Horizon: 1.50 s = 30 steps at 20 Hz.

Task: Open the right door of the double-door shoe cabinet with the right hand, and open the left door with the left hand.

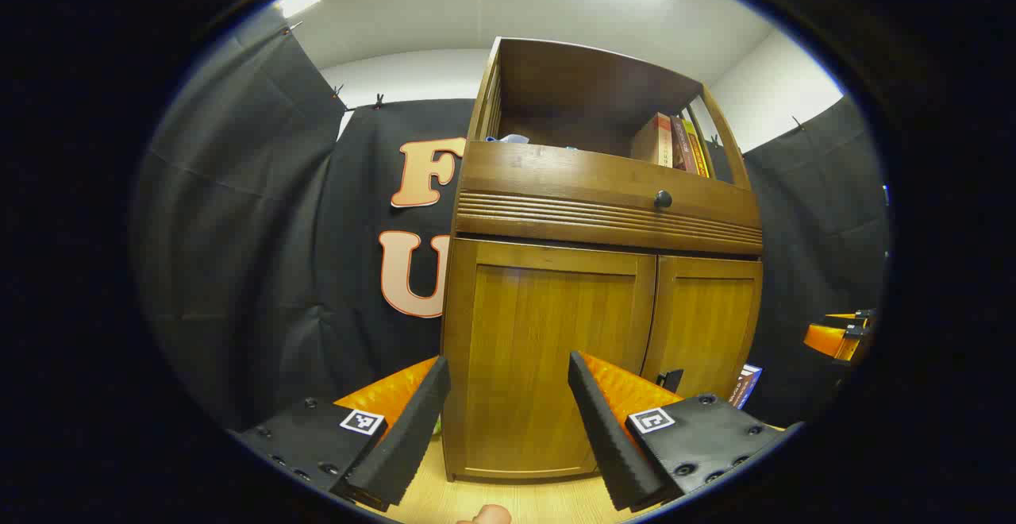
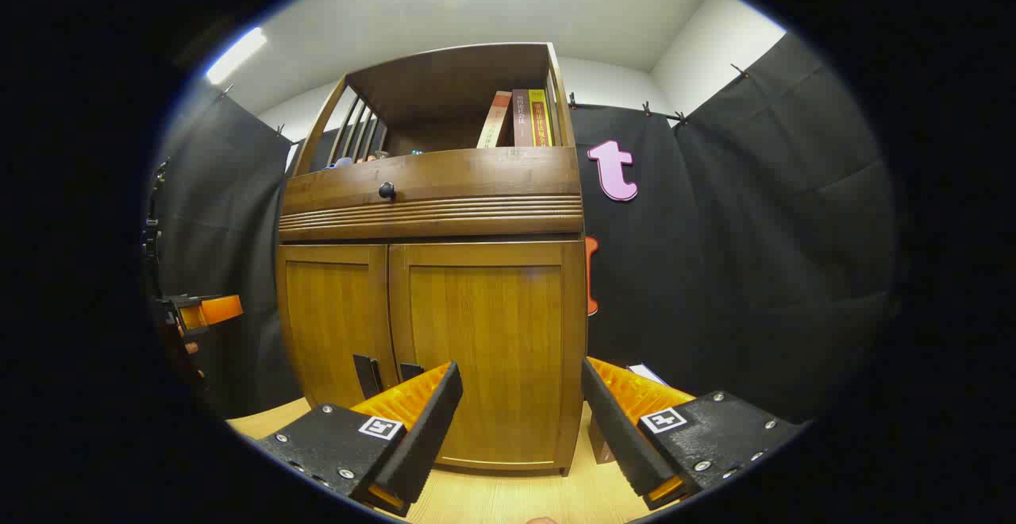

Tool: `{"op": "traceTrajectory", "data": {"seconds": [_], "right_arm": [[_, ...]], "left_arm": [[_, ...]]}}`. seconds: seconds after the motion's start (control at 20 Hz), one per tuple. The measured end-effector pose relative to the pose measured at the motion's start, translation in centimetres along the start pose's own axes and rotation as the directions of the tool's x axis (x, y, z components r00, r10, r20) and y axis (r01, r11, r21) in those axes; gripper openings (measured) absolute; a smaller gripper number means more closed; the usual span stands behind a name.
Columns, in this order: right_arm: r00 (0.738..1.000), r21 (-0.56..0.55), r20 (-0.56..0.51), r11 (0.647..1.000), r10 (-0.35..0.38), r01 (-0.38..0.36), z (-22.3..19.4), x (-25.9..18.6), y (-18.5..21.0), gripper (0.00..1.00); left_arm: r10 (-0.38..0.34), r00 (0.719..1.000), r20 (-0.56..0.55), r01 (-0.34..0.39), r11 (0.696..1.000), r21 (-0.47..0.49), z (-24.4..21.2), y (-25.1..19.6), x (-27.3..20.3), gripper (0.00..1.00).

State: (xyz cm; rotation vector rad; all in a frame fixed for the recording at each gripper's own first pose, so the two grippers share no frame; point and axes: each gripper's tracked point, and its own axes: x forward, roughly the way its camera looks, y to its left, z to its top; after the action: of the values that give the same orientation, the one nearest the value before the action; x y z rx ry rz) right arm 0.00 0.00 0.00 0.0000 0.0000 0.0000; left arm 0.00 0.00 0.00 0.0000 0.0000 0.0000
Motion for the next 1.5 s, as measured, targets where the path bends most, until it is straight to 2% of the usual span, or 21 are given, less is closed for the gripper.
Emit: {"op": "traceTrajectory", "data": {"seconds": [0.3,0.35,0.4,0.55,0.6,0.65,1.35,1.4,1.5], "right_arm": [[1.000,0.005,-0.007,1.000,-0.022,0.022,-0.4,0.2,-1.0,1.00],[1.000,0.007,-0.005,1.000,-0.022,0.022,-0.4,0.2,-1.0,1.00],[1.000,0.010,-0.004,1.000,-0.021,0.021,-0.3,0.2,-0.9,1.00],[1.000,0.005,-0.002,1.000,-0.011,0.011,-0.5,0.1,-0.5,1.00],[1.000,0.001,-0.003,1.000,-0.009,0.009,-0.5,0.1,-0.5,0.93],[1.000,-0.001,-0.004,1.000,-0.007,0.007,-0.6,0.0,-0.4,1.00],[1.000,-0.006,-0.017,1.000,-0.004,0.004,-0.8,0.2,-0.3,1.00],[1.000,-0.007,-0.016,1.000,-0.005,0.004,-0.8,0.2,-0.3,0.93],[1.000,-0.006,-0.017,1.000,-0.003,0.003,-0.8,0.2,-0.2,0.93]], "left_arm": [[0.001,1.000,0.008,-0.001,1.000,-0.015,0.7,0.5,-0.4,0.94],[0.003,1.000,0.006,-0.003,1.000,-0.014,0.7,0.6,-0.4,0.98],[0.006,1.000,0.002,-0.005,1.000,-0.010,0.6,0.7,-0.4,0.94],[0.003,1.000,-0.002,-0.003,1.000,-0.018,0.4,0.6,-0.6,0.95],[0.002,1.000,-0.003,-0.003,1.000,-0.019,0.4,0.6,-0.6,0.95],[0.003,1.000,-0.004,-0.003,1.000,-0.019,0.4,0.7,-0.5,0.95],[0.005,1.000,-0.001,-0.005,1.000,0.000,0.7,0.6,-0.9,0.96],[0.007,1.000,0.002,-0.007,1.000,0.003,0.8,0.6,-1.0,0.96],[0.008,1.000,0.004,-0.008,1.000,0.009,1.0,0.5,-1.3,0.98]]}}
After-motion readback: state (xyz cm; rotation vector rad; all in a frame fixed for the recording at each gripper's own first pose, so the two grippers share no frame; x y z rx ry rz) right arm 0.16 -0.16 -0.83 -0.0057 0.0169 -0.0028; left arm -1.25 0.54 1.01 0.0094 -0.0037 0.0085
